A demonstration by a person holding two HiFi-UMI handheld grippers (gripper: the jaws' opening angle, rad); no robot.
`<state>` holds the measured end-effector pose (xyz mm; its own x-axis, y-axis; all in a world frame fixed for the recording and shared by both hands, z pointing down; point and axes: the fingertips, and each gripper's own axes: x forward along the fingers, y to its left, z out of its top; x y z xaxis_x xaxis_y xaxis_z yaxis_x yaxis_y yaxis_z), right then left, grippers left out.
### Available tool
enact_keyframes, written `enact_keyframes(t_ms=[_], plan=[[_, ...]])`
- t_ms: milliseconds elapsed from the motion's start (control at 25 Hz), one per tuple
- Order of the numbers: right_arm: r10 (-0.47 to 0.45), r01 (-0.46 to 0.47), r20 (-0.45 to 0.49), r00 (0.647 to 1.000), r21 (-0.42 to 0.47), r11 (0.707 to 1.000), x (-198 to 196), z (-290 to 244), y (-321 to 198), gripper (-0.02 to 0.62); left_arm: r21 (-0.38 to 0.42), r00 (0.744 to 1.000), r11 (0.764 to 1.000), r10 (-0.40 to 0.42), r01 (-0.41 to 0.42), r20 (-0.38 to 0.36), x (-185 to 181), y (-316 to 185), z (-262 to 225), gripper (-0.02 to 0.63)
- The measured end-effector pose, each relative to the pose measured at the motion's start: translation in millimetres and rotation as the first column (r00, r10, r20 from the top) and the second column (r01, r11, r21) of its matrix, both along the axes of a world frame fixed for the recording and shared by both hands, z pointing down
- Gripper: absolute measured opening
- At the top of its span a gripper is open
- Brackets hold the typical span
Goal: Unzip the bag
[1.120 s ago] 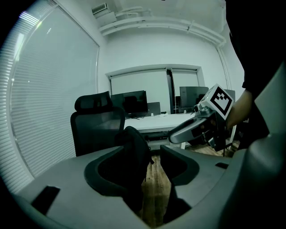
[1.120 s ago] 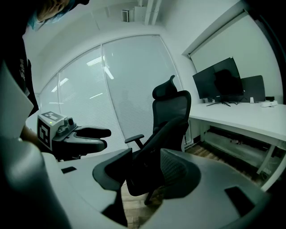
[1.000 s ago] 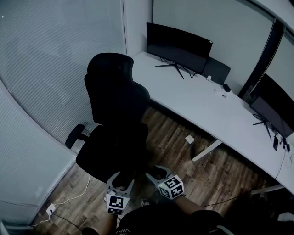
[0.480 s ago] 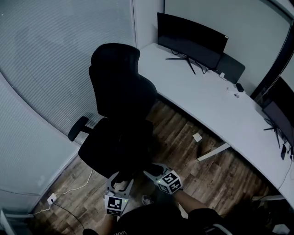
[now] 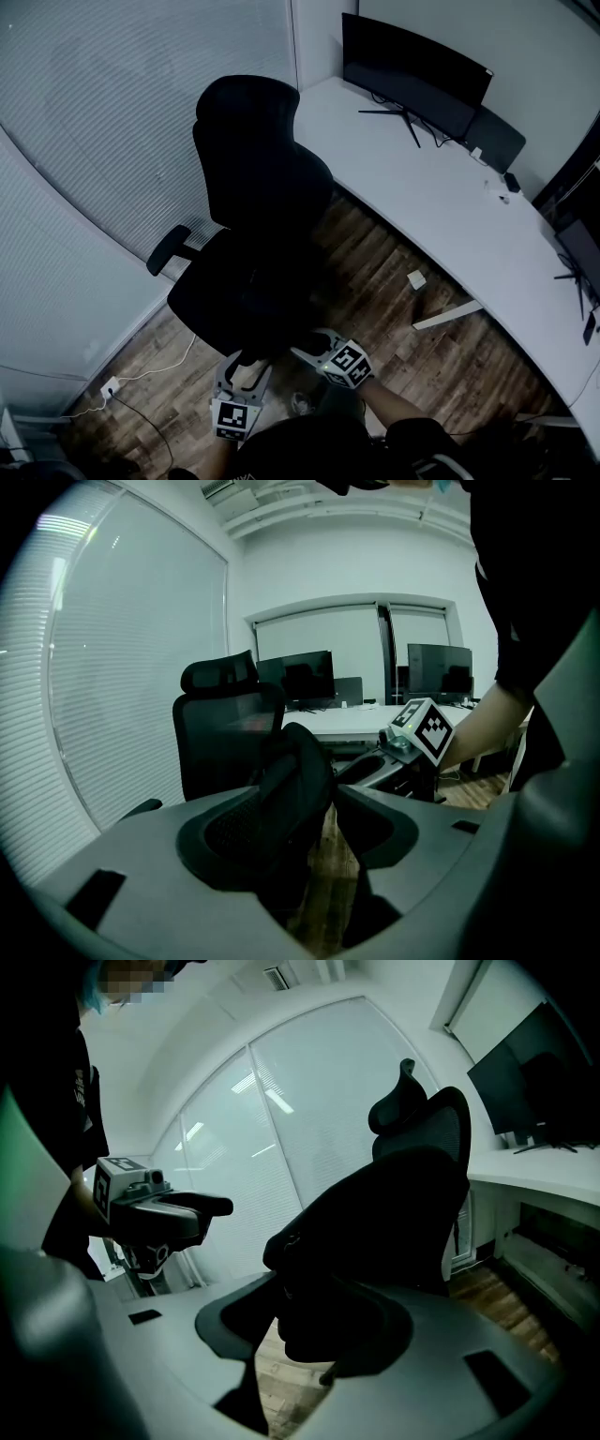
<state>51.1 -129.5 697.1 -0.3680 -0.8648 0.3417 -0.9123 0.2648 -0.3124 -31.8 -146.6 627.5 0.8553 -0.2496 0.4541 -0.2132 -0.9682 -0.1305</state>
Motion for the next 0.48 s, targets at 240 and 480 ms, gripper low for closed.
enact_keyframes(t_ms=[240,480], plan=[[-0.054,0.053,0.019,0.998,0.022,0.998,-3,4,0,0.145,0.002,1.000,1.000,-0.003,0.003,0.021,10,3,2,0.249],[-0.072,0.070,0.060,0.996,0.030,0.997,3,5,4,0.061,0.023,0.999,1.000,-0.002,0.001,0.040,20,6,8,0.249]])
